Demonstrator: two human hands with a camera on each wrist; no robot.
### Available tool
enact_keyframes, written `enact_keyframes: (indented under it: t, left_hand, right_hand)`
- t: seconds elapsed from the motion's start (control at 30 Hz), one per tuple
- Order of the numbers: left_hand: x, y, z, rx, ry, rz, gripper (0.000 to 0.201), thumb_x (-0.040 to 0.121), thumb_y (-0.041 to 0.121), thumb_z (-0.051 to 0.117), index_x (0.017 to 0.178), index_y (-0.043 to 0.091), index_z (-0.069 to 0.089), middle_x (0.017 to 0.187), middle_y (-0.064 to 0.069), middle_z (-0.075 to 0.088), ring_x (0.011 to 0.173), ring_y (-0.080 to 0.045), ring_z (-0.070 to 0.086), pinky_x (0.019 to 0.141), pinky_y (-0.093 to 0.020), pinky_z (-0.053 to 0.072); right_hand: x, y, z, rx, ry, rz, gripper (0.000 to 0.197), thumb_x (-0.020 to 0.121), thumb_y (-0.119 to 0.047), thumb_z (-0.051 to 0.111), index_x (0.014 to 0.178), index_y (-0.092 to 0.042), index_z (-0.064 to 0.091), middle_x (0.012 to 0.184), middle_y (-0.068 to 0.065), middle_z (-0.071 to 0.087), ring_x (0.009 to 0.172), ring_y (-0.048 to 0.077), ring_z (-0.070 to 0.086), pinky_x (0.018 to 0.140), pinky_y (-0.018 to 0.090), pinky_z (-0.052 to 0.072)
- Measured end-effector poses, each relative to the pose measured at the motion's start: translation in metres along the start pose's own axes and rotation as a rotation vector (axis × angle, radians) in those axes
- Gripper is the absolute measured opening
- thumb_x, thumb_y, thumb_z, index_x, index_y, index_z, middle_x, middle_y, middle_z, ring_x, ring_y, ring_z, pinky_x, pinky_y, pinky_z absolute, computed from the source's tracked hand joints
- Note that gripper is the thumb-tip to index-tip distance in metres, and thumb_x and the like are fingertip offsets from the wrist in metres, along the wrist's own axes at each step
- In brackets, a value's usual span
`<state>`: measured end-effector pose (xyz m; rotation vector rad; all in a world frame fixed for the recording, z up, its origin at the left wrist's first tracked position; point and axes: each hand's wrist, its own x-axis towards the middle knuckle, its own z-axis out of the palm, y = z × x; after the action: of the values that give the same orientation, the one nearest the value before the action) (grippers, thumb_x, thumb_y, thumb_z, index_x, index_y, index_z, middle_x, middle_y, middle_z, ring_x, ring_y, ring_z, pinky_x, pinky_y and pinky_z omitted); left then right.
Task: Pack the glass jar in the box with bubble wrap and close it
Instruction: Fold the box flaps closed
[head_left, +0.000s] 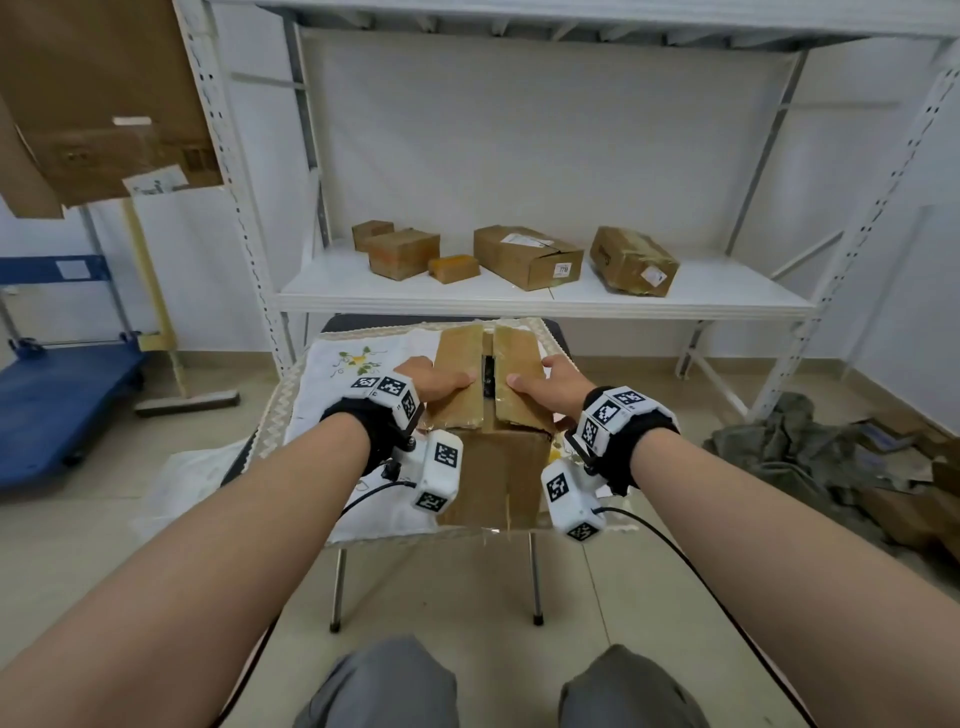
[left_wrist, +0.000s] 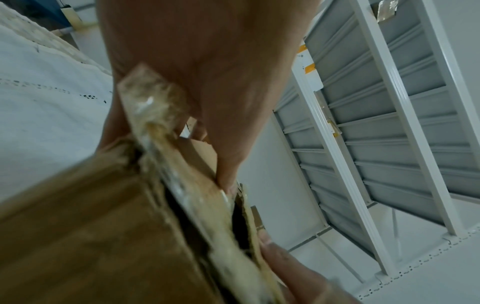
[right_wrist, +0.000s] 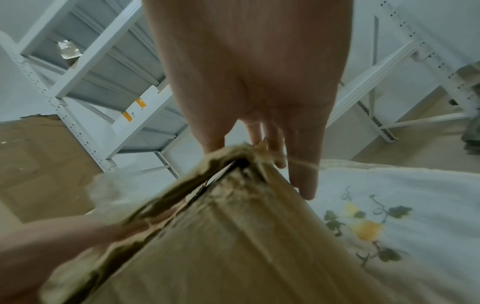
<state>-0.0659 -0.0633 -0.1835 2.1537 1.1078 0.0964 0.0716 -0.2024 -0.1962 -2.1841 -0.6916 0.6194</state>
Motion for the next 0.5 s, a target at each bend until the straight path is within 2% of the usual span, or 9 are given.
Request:
enact_keyframes:
  t: [0.13, 0.23, 0.3, 0.37, 0.4, 0.5]
  left_hand:
    - [-0.021, 0.008, -0.001, -0.01, 0.031, 0.016, 0.077, 0.088, 0.059, 0.056, 0.143, 0.007, 0.042, 0.144, -0.012, 0.049, 0.127, -0.03, 0.051, 0.095, -0.031, 0.04]
    - [-0.037, 0.01, -0.003, -0.049, 0.052, 0.02, 0.072, 0.094, 0.05, 0.053, 0.148, 0.007, 0.033, 0.152, -0.011, 0.039, 0.135, -0.031, 0.043, 0.092, -0.03, 0.037]
    - [-0.049, 0.013, -0.005, -0.05, 0.064, 0.043, 0.064, 0.096, 0.044, 0.052, 0.147, 0.007, 0.037, 0.15, -0.012, 0.041, 0.132, -0.031, 0.045, 0.085, -0.028, 0.037]
    - [-0.059, 0.017, -0.006, -0.021, 0.064, 0.084, 0.057, 0.097, 0.04, 0.053, 0.143, 0.008, 0.043, 0.146, -0.013, 0.046, 0.121, -0.03, 0.051, 0.083, -0.027, 0.036]
    - [-0.06, 0.018, -0.006, 0.013, 0.067, 0.11, 0.057, 0.097, 0.04, 0.053, 0.142, 0.008, 0.043, 0.145, -0.014, 0.047, 0.119, -0.03, 0.051, 0.085, -0.029, 0.037]
    - [-0.07, 0.023, -0.008, 0.07, 0.044, 0.105, 0.069, 0.095, 0.051, 0.051, 0.147, 0.008, 0.037, 0.151, -0.013, 0.041, 0.133, -0.031, 0.044, 0.1, -0.031, 0.037]
  right_hand:
    - [-0.016, -0.006, 0.004, -0.003, 0.04, -0.073, 0.079, 0.087, -0.046, 0.066, 0.149, -0.014, 0.03, 0.142, 0.007, 0.051, 0.126, 0.029, 0.053, 0.107, 0.042, 0.043]
    - [-0.028, -0.01, 0.007, -0.029, 0.041, -0.092, 0.067, 0.094, -0.043, 0.056, 0.15, -0.014, 0.034, 0.148, 0.008, 0.045, 0.134, 0.027, 0.045, 0.111, 0.035, 0.036]
    - [-0.035, -0.013, 0.007, -0.055, 0.03, -0.104, 0.064, 0.095, -0.044, 0.053, 0.149, -0.013, 0.037, 0.149, 0.008, 0.045, 0.134, 0.027, 0.046, 0.111, 0.036, 0.036]
    - [-0.041, -0.017, 0.007, -0.067, 0.015, -0.104, 0.064, 0.095, -0.045, 0.051, 0.148, -0.013, 0.038, 0.148, 0.008, 0.047, 0.131, 0.028, 0.048, 0.112, 0.04, 0.037]
    - [-0.041, -0.016, 0.007, -0.067, 0.011, -0.106, 0.064, 0.094, -0.045, 0.051, 0.148, -0.012, 0.037, 0.147, 0.009, 0.047, 0.131, 0.029, 0.049, 0.112, 0.041, 0.037]
    - [-0.056, -0.021, 0.001, -0.057, 0.005, -0.103, 0.063, 0.097, -0.042, 0.05, 0.149, -0.011, 0.034, 0.147, 0.01, 0.047, 0.127, 0.027, 0.051, 0.109, 0.037, 0.039]
